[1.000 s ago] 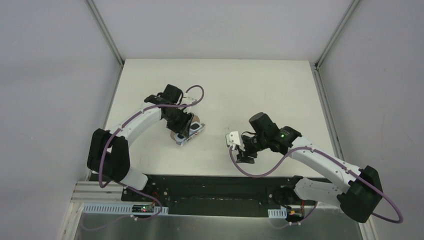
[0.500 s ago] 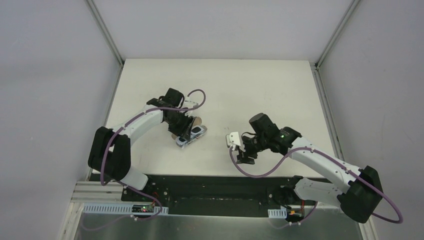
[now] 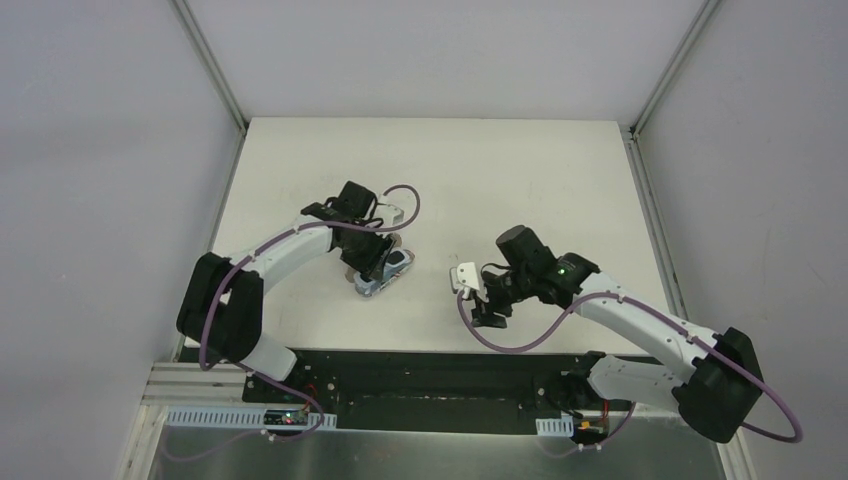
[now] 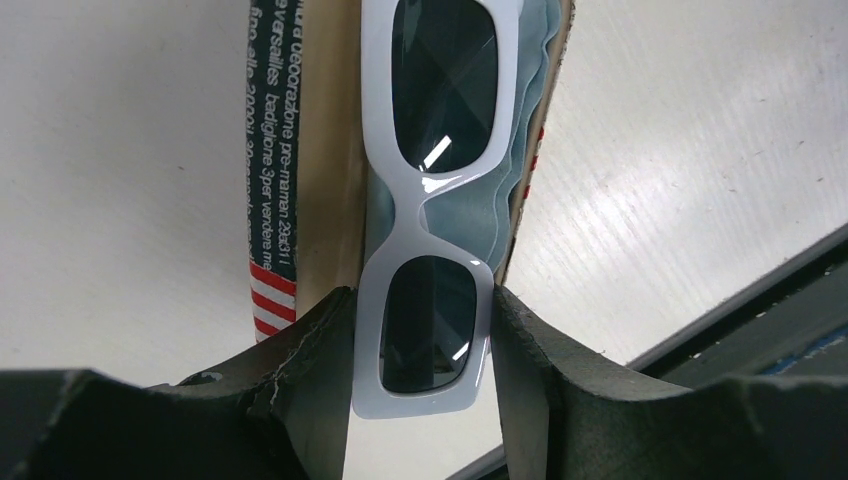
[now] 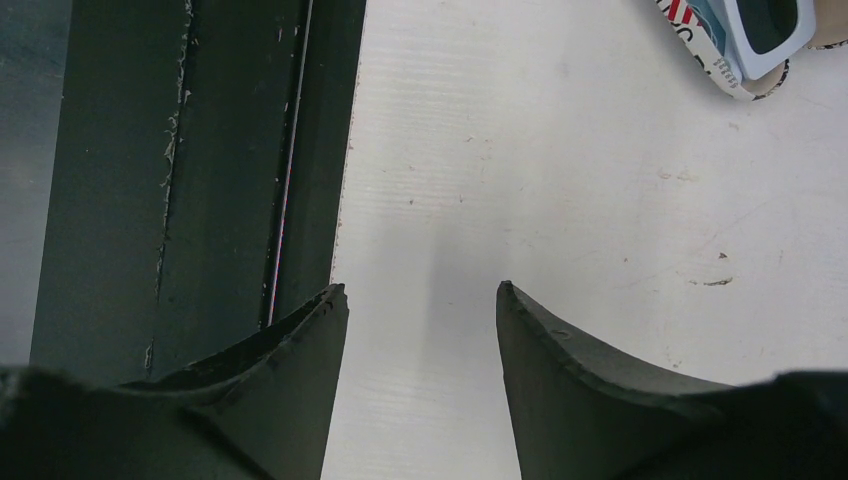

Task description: Organize the sunglasses

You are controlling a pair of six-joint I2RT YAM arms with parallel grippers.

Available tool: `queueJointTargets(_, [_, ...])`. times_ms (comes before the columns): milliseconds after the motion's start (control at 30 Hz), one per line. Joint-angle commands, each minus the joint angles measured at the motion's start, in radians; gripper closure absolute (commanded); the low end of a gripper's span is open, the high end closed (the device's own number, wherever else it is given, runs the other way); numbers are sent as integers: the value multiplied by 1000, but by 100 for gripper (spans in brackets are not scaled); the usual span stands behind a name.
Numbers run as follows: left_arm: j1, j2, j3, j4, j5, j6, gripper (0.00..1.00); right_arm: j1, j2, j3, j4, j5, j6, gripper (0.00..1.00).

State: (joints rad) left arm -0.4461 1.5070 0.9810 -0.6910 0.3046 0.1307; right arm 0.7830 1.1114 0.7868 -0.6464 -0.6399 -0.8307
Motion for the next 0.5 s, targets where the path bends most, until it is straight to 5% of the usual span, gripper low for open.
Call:
queueJointTargets(0, [-42,4,-11,48,-95,50,80,-2,6,6,42,-42,9,41])
queueJointTargets(467, [-137,38,-2,48,-181,-25,65,-2,33,3,198,-21,137,40])
